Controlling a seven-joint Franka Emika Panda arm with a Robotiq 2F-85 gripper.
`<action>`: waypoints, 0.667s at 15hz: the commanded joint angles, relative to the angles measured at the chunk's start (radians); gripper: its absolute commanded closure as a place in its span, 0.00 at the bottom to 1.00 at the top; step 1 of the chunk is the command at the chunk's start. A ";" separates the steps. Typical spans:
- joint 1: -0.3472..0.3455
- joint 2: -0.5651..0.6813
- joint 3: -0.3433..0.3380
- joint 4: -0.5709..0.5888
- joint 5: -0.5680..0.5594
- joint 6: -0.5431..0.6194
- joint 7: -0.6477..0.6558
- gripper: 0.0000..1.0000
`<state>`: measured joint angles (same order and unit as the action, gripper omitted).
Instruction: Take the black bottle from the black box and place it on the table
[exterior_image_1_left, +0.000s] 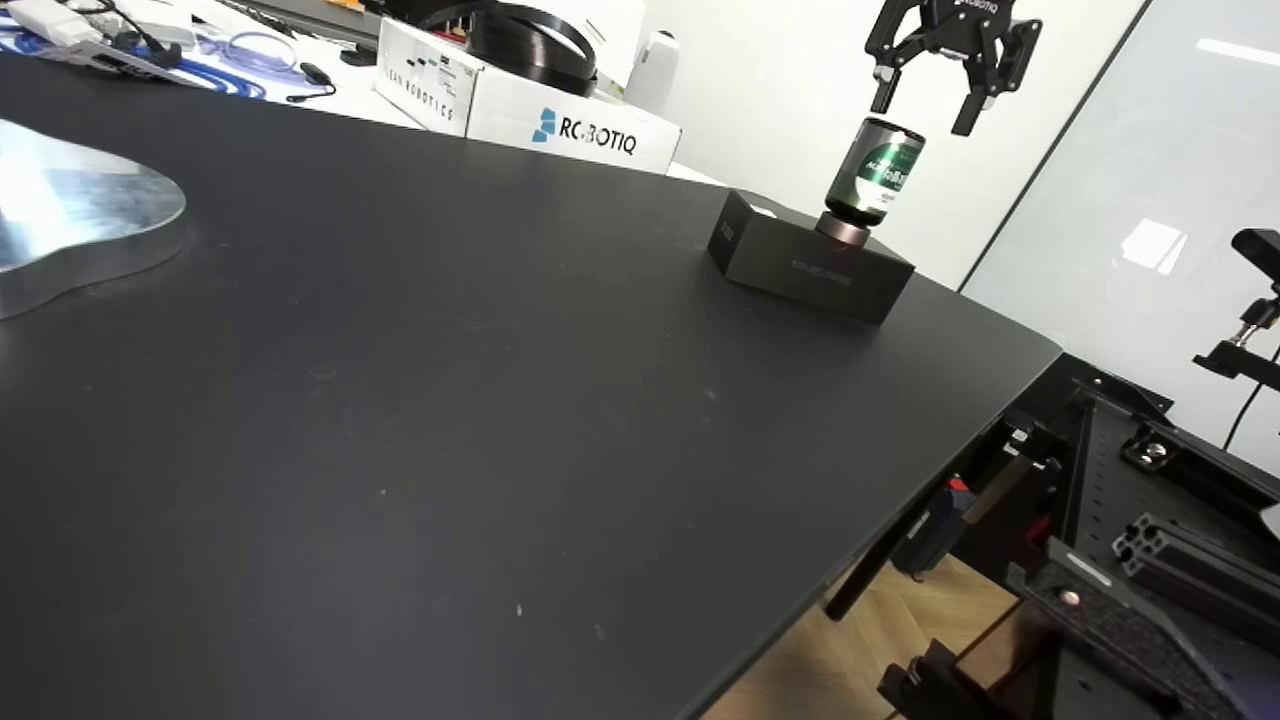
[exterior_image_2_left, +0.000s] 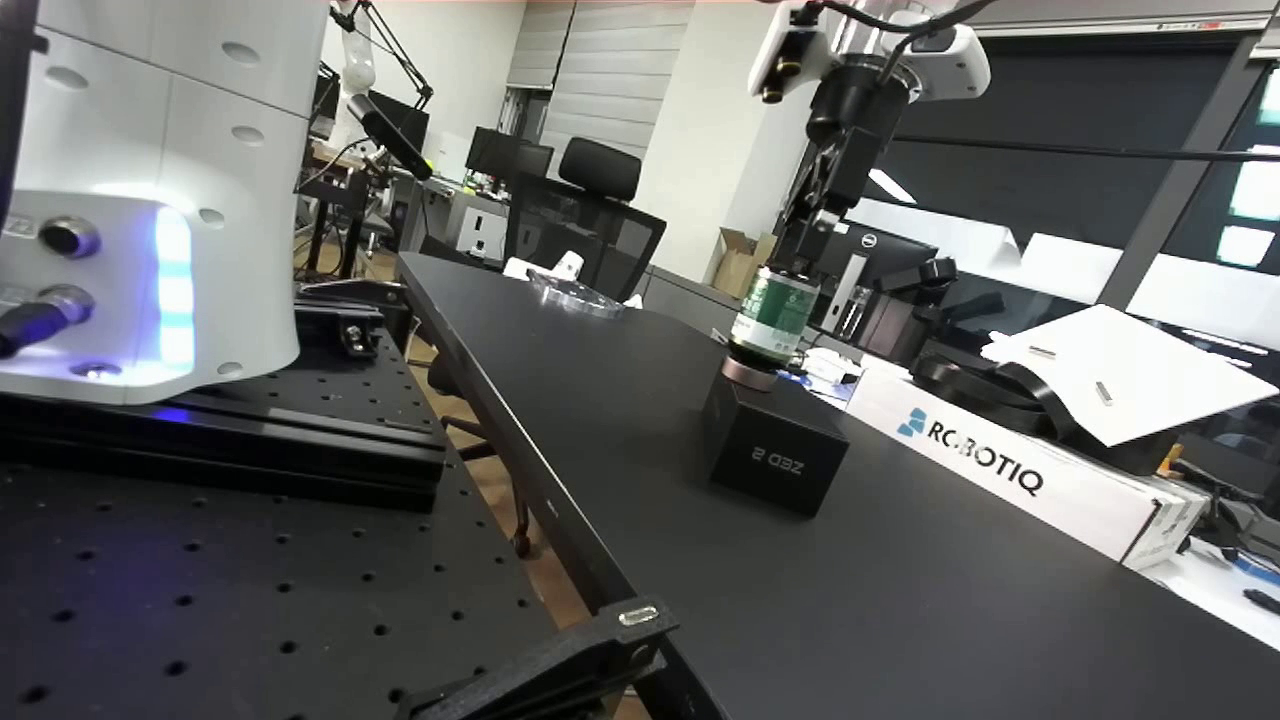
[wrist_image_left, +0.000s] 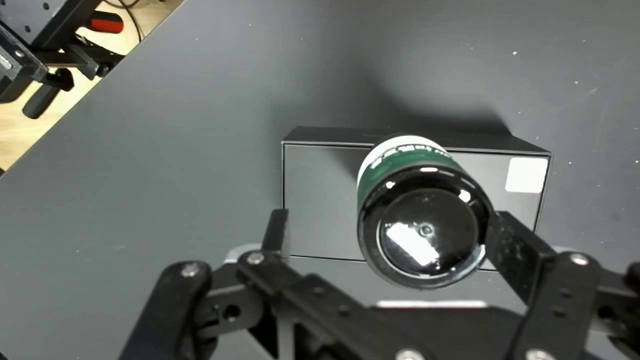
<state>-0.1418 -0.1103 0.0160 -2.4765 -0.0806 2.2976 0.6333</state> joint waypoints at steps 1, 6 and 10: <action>0.011 -0.022 -0.027 -0.029 0.001 0.037 -0.005 0.00; 0.011 -0.012 -0.046 -0.060 0.036 0.155 -0.044 0.00; 0.013 -0.011 -0.044 -0.078 0.059 0.193 -0.063 0.00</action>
<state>-0.1414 -0.1115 -0.0166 -2.5308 -0.0398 2.4643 0.5838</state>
